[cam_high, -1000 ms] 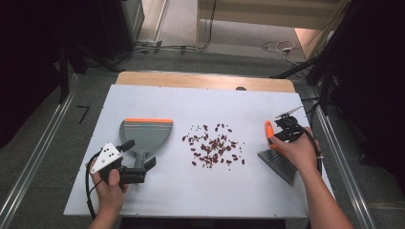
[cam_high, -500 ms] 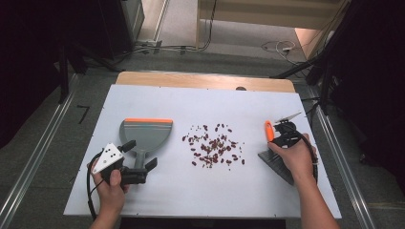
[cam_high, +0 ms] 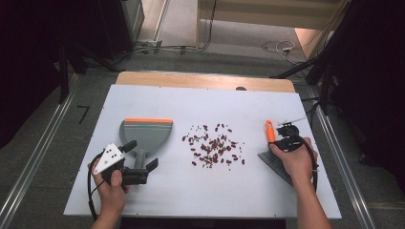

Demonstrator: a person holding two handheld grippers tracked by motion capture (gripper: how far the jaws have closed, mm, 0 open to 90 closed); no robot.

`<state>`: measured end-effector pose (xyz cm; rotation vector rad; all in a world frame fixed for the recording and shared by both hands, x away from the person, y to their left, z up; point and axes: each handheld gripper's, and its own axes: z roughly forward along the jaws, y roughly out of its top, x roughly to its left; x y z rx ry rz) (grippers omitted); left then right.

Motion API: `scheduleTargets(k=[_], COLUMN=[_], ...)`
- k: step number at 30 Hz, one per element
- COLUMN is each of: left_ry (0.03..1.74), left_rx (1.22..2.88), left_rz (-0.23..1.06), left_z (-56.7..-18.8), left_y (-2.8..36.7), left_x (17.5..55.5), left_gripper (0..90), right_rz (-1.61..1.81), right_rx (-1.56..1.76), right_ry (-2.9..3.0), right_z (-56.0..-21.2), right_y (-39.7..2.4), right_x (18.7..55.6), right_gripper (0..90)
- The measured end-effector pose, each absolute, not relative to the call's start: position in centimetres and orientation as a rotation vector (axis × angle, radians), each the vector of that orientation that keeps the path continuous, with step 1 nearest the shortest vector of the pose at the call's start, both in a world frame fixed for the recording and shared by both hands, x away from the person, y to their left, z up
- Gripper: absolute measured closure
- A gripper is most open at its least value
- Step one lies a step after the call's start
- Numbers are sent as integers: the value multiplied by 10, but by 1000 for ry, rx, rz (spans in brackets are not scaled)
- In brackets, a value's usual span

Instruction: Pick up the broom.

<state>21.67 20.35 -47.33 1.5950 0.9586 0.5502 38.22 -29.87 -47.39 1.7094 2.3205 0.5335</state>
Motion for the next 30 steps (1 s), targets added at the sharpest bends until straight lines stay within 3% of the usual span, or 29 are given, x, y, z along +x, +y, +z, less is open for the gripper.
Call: scheduleTargets(k=[18,30], left_ry=[946,935], left_rx=[1591,1588], left_rz=[569,579], left_z=[-471,-468], left_y=[202,200], left_x=[214,212], left_gripper=[5,5], right_rz=[1297,1522], right_rx=[1640,1488], right_ry=[2029,1816], right_z=[-460,-445], right_y=[-350,-357], right_x=[343,320], right_gripper=[689,692])
